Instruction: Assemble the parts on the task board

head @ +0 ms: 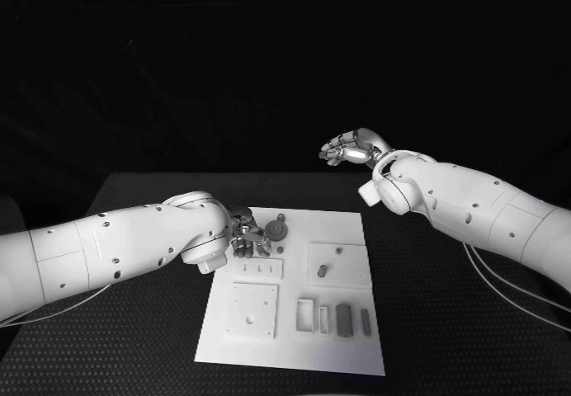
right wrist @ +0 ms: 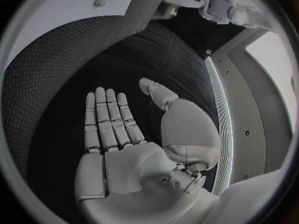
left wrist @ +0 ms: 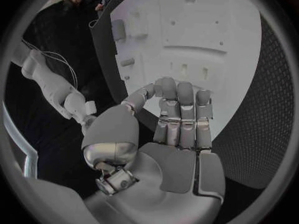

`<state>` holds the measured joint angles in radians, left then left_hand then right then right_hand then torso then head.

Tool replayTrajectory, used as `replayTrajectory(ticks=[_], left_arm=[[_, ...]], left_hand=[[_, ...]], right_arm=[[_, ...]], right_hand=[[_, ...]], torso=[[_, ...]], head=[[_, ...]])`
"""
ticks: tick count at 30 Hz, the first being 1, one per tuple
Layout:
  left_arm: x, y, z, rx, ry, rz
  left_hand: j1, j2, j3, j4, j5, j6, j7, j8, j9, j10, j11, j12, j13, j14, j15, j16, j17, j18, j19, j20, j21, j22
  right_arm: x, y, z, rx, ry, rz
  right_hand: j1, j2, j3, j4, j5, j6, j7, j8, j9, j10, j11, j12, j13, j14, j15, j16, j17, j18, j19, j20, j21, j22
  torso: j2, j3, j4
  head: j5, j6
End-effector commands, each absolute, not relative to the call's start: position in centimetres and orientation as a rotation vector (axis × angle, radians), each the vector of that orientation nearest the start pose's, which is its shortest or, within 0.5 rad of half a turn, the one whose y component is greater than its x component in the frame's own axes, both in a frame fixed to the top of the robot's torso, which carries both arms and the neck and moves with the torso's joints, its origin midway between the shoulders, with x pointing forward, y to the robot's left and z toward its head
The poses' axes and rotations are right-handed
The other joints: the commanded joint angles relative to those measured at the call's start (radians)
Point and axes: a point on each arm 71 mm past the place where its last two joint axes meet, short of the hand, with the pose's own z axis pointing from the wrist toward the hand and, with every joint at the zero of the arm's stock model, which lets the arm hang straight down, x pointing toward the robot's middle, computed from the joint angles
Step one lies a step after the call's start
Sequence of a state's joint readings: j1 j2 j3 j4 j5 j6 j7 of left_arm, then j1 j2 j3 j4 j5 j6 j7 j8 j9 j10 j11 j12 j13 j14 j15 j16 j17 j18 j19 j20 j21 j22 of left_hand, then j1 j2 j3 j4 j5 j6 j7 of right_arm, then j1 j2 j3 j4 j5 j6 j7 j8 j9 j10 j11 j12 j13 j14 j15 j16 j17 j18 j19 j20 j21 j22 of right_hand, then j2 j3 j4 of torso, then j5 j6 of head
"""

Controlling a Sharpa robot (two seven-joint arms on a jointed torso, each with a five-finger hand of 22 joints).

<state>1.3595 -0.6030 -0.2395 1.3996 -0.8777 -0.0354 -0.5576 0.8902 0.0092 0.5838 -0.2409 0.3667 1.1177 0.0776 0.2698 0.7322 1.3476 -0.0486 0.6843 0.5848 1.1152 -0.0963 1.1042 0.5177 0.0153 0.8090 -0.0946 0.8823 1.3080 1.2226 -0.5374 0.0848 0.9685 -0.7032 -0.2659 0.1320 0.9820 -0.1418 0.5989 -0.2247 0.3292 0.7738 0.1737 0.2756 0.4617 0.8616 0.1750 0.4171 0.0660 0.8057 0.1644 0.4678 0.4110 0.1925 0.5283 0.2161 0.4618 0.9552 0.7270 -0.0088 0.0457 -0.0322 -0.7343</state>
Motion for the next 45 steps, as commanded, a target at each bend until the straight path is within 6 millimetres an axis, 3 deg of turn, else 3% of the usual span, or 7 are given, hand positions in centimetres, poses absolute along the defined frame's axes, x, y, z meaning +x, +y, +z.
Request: replayTrajectory(ticks=[1,3,5,45], left_arm=[[49.8,14.2,-22.3,-0.192,2.272,-0.398],[49.8,14.3,-22.6,-0.187,2.269,-0.390],[49.7,14.3,-23.0,-0.188,2.275,-0.388],[49.1,15.4,-25.5,-0.222,2.311,-0.359]], left_hand=[[0.003,0.012,0.002,0.003,-0.002,0.078,-0.057,0.002,0.235,0.039,-0.033,-0.006,-0.001,0.008,0.001,-0.001,-0.001,0.001,0.003,-0.097,0.002,0.002],[0.003,0.012,0.003,0.003,-0.002,0.078,-0.058,0.002,0.235,0.039,-0.034,-0.007,0.000,0.009,0.001,-0.001,-0.001,0.001,0.003,-0.097,0.003,0.002],[0.003,0.012,0.003,0.003,-0.002,0.078,-0.058,0.002,0.235,0.039,-0.034,-0.007,0.000,0.009,0.000,-0.001,-0.002,0.001,0.003,-0.097,0.004,0.002],[0.001,0.007,0.002,0.011,-0.007,0.089,-0.061,-0.002,0.242,0.054,-0.035,-0.014,0.002,0.021,-0.002,0.001,-0.009,0.005,0.006,-0.100,0.016,-0.003]], right_arm=[[58.9,-20.7,-17.0,0.604,1.569,1.071],[58.7,-20.6,-17.2,0.602,1.572,1.072],[58.7,-20.5,-17.3,0.602,1.577,1.075],[58.3,-19.8,-18.2,0.602,1.625,1.090]], right_hand=[[-0.003,0.004,-0.003,0.000,0.005,-0.003,0.007,0.004,-0.001,0.005,0.001,-0.007,-0.001,0.006,-0.001,-0.002,-0.002,0.001,0.007,0.000,-0.004,-0.001],[0.011,0.006,0.008,-0.005,0.014,-0.008,0.024,0.002,-0.006,0.005,0.016,-0.035,-0.001,0.016,0.002,-0.005,-0.009,0.004,0.013,0.003,-0.019,-0.011],[0.012,0.005,0.008,-0.005,0.013,-0.011,0.027,0.001,-0.008,0.008,0.017,-0.045,-0.001,0.015,0.002,-0.009,-0.013,0.005,0.013,0.005,-0.026,-0.015],[0.007,0.008,-0.005,0.000,0.021,-0.019,0.034,0.001,-0.019,0.021,0.020,-0.091,0.000,0.005,0.010,-0.027,-0.033,0.001,0.002,0.009,-0.055,-0.019]], torso=[[0.000,-0.0004,-0.0010],[0.000,-0.0005,-0.0023],[0.001,-0.0007,-0.0025],[0.000,0.0006,-0.0027]], head=[[0.003,-0.001],[0.003,-0.003],[0.003,-0.006],[0.002,-0.025]])
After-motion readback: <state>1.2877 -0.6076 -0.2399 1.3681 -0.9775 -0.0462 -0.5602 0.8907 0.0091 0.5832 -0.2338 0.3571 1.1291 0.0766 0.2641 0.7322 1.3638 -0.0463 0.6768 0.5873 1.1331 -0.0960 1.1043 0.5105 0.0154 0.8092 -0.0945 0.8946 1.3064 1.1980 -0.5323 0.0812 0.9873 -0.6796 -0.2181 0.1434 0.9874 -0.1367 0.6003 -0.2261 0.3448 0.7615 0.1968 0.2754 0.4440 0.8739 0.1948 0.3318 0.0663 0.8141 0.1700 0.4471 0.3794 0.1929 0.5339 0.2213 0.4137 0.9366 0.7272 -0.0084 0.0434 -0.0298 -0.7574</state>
